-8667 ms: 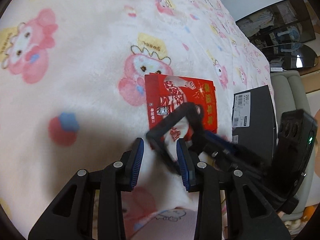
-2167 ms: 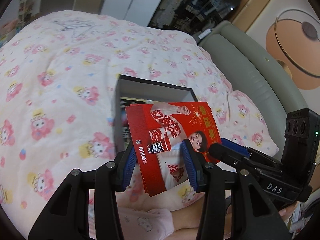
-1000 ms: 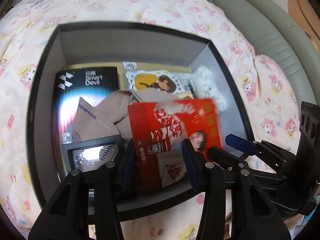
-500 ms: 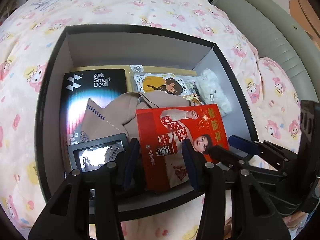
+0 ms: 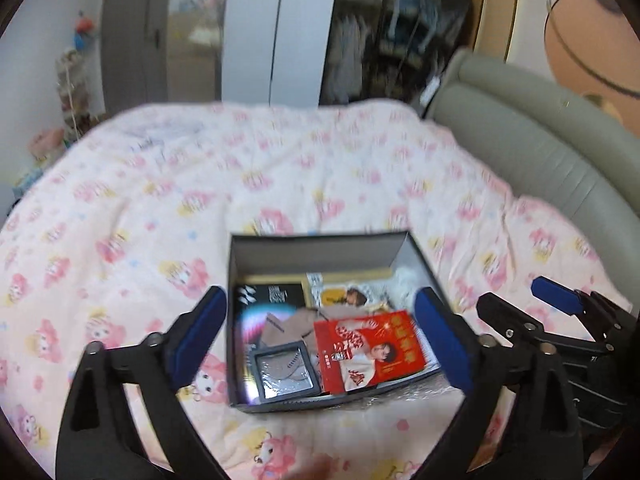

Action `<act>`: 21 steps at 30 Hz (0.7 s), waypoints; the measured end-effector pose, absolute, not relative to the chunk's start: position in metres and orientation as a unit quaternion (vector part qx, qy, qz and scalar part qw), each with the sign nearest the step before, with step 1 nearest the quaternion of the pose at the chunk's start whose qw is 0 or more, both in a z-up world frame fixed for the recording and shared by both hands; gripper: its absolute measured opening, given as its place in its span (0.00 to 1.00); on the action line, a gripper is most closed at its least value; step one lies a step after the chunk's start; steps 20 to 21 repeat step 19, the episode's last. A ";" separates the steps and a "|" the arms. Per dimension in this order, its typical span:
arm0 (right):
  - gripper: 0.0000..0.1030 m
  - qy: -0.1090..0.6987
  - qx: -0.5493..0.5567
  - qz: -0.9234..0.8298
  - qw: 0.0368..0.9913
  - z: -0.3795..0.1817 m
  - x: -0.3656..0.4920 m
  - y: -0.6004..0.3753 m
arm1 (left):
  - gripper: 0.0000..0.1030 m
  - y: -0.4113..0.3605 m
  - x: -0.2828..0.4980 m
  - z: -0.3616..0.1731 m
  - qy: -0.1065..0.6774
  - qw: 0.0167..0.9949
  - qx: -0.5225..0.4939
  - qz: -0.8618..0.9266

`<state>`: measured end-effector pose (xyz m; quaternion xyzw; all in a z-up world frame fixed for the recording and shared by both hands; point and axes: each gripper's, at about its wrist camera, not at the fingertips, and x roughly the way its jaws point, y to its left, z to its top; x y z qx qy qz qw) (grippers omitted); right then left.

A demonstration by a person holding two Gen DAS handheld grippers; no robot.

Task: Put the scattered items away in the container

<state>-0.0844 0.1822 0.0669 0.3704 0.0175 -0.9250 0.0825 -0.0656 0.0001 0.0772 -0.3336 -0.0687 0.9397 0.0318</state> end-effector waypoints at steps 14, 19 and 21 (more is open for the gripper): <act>0.81 -0.006 0.313 -0.948 0.060 0.102 0.037 0.191 | 0.99 0.011 0.055 0.106 -0.076 0.021 -0.286 0.955; 0.81 0.010 0.295 -0.954 0.046 0.103 0.057 0.190 | 0.99 0.017 0.071 0.104 -0.071 0.026 -0.288 0.955; 0.81 0.010 0.295 -0.954 0.046 0.103 0.057 0.190 | 0.99 0.017 0.071 0.104 -0.071 0.026 -0.288 0.955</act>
